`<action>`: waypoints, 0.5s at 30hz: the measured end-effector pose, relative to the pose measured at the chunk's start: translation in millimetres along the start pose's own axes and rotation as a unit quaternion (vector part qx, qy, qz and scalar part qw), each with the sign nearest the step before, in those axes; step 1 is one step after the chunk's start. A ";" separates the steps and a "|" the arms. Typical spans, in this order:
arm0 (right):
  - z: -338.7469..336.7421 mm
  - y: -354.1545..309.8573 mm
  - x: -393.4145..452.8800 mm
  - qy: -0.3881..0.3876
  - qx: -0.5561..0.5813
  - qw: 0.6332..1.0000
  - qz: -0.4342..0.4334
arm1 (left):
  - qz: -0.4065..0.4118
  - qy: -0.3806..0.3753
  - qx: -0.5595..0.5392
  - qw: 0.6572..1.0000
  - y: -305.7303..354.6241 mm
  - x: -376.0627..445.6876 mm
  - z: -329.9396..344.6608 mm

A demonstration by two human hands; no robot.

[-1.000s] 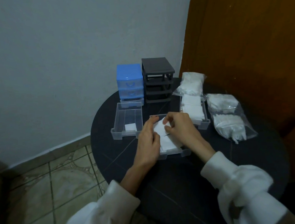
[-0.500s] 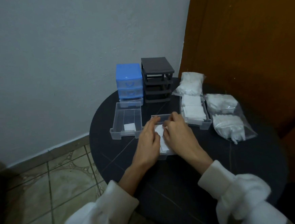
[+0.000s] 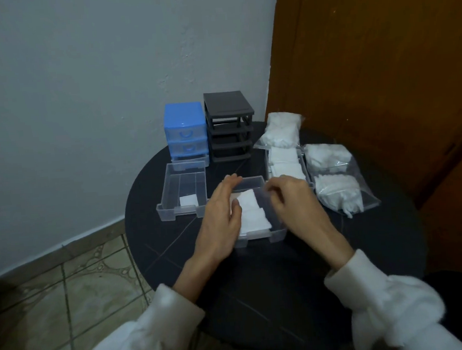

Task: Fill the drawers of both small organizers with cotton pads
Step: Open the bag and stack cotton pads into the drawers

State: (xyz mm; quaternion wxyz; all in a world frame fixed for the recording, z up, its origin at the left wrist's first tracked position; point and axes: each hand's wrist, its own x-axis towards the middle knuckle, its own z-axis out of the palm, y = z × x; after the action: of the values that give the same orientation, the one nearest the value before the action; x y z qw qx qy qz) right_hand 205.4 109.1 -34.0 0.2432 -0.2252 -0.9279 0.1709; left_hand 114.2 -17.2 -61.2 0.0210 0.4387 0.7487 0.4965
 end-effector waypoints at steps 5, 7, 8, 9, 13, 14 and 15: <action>-31.2 47.4 -20.4 0.061 0.009 0.996 0.069 | 0.065 -0.033 -0.014 0.997 35.3 9.4 21.7; -41.7 64.0 -30.9 0.103 0.006 0.990 0.094 | 0.093 -0.046 -0.025 0.994 50.0 16.1 39.0; -45.6 71.8 -36.3 0.121 0.003 0.987 0.109 | 0.102 -0.054 -0.034 0.993 56.7 19.4 49.1; -48.7 78.7 -41.2 0.135 0.004 0.983 0.123 | 0.108 -0.065 -0.043 0.991 62.2 22.2 59.8; -52.6 103.8 -53.8 0.142 -0.012 0.974 0.177 | 0.103 -0.115 -0.058 0.986 76.2 32.0 104.6; -52.6 109.2 -55.6 0.139 -0.012 0.973 0.185 | 0.098 -0.123 -0.052 0.986 77.8 35.2 114.3; -51.8 113.0 -57.0 0.137 -0.008 0.972 0.191 | 0.092 -0.127 -0.041 0.987 78.4 38.8 122.0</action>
State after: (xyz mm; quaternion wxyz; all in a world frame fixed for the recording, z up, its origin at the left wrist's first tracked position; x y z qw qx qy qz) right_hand 315.2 186.2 -60.9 0.3288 -0.4211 -0.8272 0.1740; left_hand 197.2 107.1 -47.4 0.0880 0.5641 0.6754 0.4668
